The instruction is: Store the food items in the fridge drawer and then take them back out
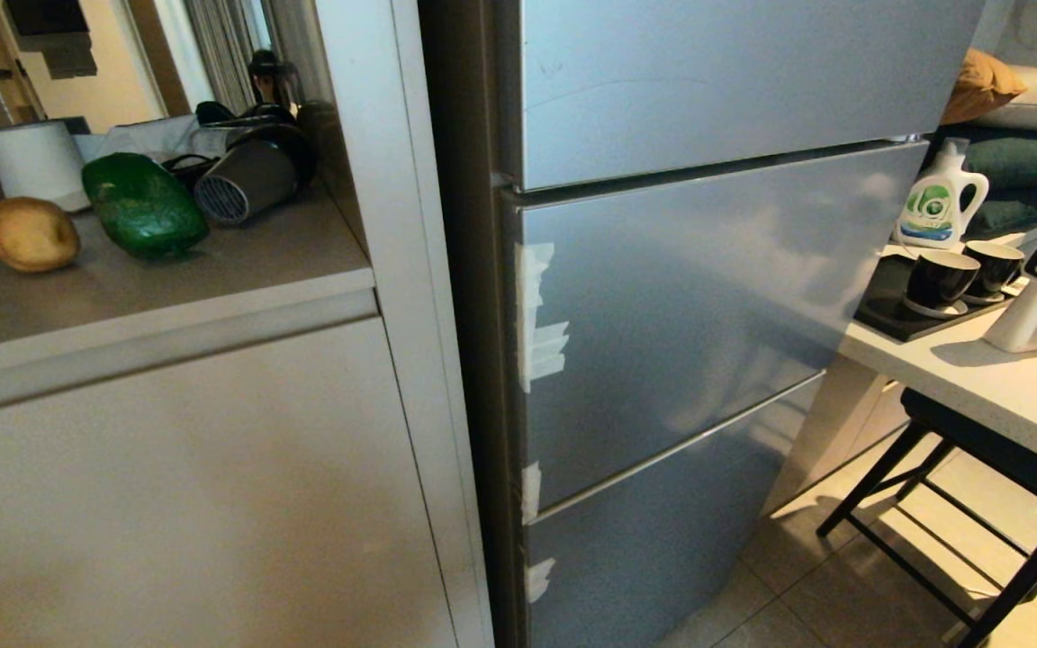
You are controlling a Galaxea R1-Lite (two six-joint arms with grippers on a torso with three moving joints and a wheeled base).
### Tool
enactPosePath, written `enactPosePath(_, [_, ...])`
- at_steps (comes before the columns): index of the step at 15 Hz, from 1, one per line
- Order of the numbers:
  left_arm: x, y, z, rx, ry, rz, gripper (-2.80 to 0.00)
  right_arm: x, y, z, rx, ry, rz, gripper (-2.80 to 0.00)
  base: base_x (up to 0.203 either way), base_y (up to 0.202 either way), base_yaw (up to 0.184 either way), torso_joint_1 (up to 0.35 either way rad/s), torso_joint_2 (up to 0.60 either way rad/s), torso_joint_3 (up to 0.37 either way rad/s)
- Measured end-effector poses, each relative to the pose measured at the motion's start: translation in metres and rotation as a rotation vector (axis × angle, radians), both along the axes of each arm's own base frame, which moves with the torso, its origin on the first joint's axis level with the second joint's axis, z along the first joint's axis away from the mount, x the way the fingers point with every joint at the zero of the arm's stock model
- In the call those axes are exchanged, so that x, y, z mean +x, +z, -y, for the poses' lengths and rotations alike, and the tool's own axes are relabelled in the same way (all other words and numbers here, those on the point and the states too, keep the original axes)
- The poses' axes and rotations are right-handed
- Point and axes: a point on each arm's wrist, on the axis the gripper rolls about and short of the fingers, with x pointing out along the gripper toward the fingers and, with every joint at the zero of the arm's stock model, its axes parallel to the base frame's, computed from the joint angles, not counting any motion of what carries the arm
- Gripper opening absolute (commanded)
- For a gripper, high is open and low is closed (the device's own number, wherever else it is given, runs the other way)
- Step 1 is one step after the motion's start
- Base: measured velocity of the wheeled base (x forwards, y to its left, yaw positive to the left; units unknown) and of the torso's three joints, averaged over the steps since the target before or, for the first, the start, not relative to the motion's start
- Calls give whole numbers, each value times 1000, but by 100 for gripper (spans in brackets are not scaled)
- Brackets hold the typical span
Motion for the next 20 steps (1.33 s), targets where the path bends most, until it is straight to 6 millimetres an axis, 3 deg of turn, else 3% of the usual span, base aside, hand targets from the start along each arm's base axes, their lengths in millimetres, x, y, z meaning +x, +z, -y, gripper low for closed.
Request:
enactPosePath(14, [-1, 5, 1, 32, -23, 46, -280, 0, 0, 0, 1, 0, 0, -280, 0, 0, 0, 0, 0, 0])
enactPosePath(18, [-10, 61, 4, -27, -178, 154, -280, 0, 0, 0, 0, 1, 0, -280, 0, 0, 0, 0, 0, 0])
enactPosePath(20, [-1, 89, 5, -67, -276, 111, -280, 0, 0, 0, 0, 0, 0, -280, 0, 0, 0, 0, 0, 0])
